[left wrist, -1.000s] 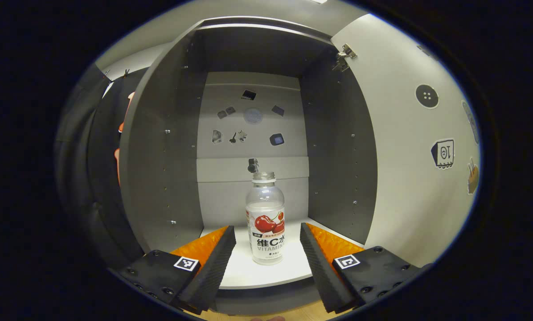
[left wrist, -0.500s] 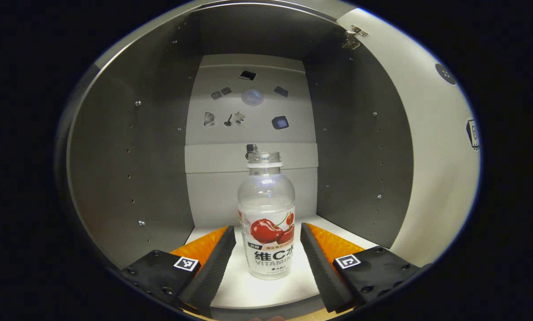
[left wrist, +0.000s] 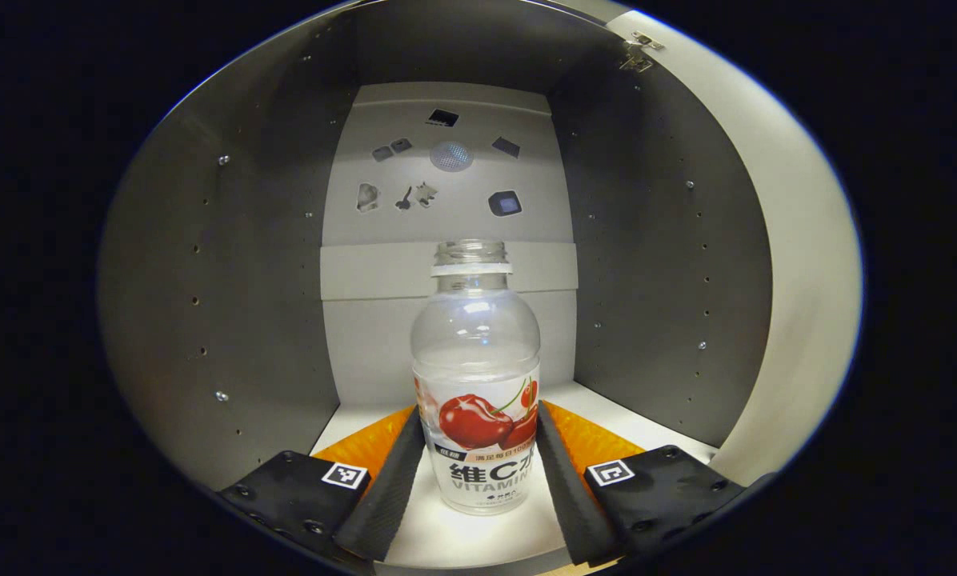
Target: Open the cabinet door with the right hand, grasp the bottle in the cabinet with the left hand and place it on the coaster, then close the cabinet door with the right hand.
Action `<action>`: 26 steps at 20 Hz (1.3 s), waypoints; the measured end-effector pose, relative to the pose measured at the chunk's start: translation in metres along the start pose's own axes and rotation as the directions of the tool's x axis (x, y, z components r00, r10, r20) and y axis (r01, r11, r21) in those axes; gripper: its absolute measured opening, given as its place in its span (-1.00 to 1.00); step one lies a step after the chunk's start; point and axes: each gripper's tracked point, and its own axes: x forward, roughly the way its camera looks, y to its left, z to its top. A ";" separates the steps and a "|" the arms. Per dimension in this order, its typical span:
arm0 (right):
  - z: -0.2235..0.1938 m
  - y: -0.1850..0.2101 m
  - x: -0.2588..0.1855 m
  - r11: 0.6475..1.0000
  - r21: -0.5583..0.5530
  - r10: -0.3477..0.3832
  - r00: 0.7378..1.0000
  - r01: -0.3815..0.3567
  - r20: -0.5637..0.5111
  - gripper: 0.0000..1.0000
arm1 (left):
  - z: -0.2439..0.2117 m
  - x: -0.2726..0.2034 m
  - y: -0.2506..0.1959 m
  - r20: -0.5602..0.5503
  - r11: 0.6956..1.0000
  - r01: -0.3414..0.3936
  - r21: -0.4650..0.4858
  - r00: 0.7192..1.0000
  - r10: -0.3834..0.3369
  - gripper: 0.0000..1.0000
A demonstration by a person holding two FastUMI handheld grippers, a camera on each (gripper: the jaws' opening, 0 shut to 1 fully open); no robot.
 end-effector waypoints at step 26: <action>-0.062 0.014 -0.134 0.974 0.094 0.213 0.975 -0.207 -0.059 0.10 | -0.064 -0.311 0.103 0.031 0.988 -0.156 0.007 0.987 0.155 0.72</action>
